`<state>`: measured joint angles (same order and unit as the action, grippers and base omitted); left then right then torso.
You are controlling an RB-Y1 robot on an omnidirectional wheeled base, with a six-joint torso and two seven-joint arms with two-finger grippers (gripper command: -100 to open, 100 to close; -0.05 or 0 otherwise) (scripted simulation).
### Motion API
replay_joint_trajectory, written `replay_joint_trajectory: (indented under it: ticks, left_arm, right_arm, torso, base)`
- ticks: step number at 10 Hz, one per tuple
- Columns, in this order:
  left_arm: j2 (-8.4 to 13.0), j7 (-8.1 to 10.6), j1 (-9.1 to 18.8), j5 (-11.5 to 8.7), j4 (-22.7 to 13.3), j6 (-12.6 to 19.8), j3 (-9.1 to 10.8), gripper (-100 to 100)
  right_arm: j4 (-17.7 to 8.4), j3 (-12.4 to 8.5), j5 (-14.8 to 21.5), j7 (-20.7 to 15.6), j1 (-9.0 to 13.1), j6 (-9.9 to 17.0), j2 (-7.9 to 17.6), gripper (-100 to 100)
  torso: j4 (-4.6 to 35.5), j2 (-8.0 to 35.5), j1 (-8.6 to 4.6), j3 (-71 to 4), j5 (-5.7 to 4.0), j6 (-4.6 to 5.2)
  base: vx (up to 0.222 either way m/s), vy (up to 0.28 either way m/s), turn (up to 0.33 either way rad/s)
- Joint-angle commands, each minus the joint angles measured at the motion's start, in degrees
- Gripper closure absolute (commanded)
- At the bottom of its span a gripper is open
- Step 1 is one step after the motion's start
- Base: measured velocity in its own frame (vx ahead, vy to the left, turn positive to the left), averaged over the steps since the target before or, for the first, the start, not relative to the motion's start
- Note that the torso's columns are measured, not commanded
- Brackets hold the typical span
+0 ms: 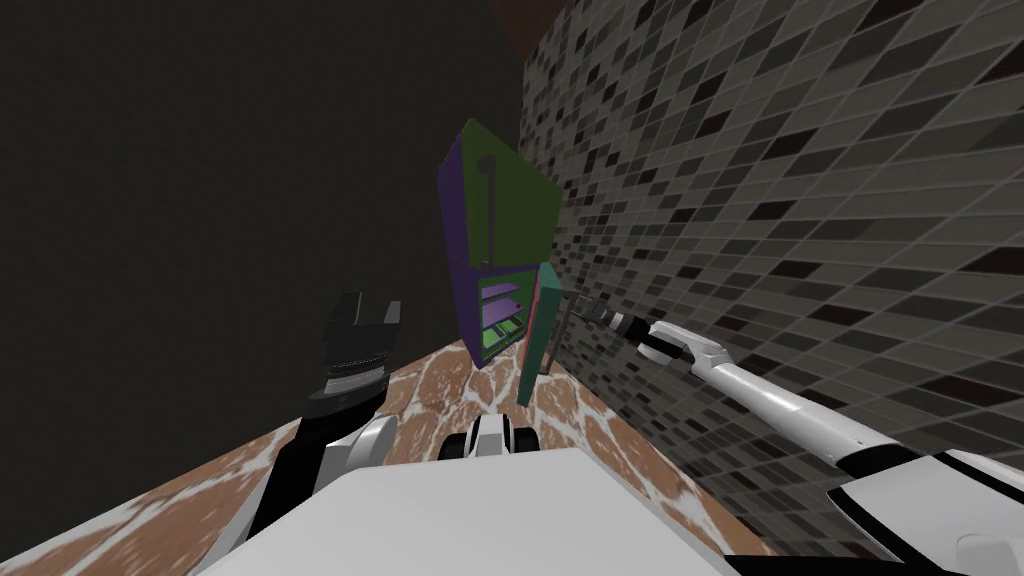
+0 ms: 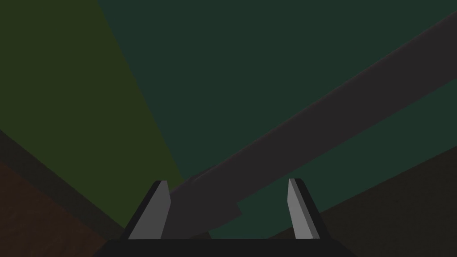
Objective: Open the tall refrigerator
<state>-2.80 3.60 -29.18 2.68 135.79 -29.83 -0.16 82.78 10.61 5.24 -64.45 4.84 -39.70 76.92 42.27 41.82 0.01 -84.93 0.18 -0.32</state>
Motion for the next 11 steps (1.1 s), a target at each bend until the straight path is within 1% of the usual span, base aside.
replay_joint_trajectory:
  ticks: [1,3,4,5,6,7,8,9,10,11]
  left_arm:
    - [-0.01,0.0,0.0,0.0,0.0,0.0,-0.01,0]
    - [0.0,0.0,-0.01,0.0,0.0,0.0,0.0,0]
    - [0.0,0.0,-0.01,0.0,0.0,0.0,0.0,0]
    - [0.0,0.0,-0.01,0.0,0.0,0.0,0.0,0]
    - [-0.02,0.0,0.0,0.0,0.0,0.0,-0.02,0]
    - [-0.02,0.0,-0.01,0.0,0.0,0.0,-0.02,0]
    - [-0.01,0.0,-0.01,0.0,0.0,0.0,-0.01,0]
    - [-0.02,0.0,-0.01,0.0,0.0,0.0,-0.01,0]
    - [-0.01,0.0,-0.01,0.0,0.0,0.0,-0.01,0]
    - [-0.01,0.0,-0.01,0.0,0.0,0.0,-0.01,0]
  right_arm:
    - [1.49,0.61,-0.33,-0.45,0.54,-1.64,0.54,100]
    - [3.52,1.33,-0.93,-0.9,0.09,-3.99,1.18,100]
    - [4.53,1.69,-1.23,-1.13,-0.14,-5.17,1.5,100]
    - [3.63,2.17,-0.77,-0.94,0.11,-4.72,0.86,100]
    - [4.78,2.51,-1.18,-1.26,0.06,-6.1,1.41,100]
    - [5.76,2.89,-1.5,-1.63,-0.15,-7.25,1.9,100]
    - [5.76,2.89,-1.5,-1.63,-0.15,-7.25,1.9,100]
    - [6.74,3.26,-1.83,-2.0,-0.36,-8.4,2.39,100]
    - [6.74,3.26,-1.83,-2.0,-0.36,-8.4,2.39,100]
    - [7.72,3.63,-2.16,-2.37,-0.58,-9.55,2.88,100]
  torso:
    - [-0.03,-0.05,0.37,0.02,0.02,0.02]
    - [0.01,-0.34,0.14,-0.23,0.11,-0.17]
    - [-0.05,-0.24,-0.01,-0.17,0.01,-0.11]
    - [-0.07,-0.13,0.11,-0.08,-0.02,-0.1]
    - [-0.21,-0.07,0.77,0.02,0.02,0.02]
    - [-0.18,-0.04,0.63,0.05,0.06,0.0]
    - [-0.1,-0.02,0.13,0.05,-0.05,0.06]
    - [-0.09,-0.08,0.0,0.0,-0.13,0.07]
    - [-0.08,-0.21,-0.13,-0.1,-0.13,0.03]
    - [-0.13,-0.35,0.14,-0.19,-0.09,-0.06]
  base:
    - [0.06,-0.281,-0.002]
    - [0.066,-0.379,0.027]
    - [0.015,-0.403,0.059]
    - [-0.001,-0.185,0.006]
    - [0.026,-0.177,-0.001]
    - [0.061,-0.273,0.065]
    - [0.074,-0.249,0.032]
    - [0.102,-0.286,0.026]
    - [0.106,-0.238,0.0]
    - [0.103,-0.221,0.034]
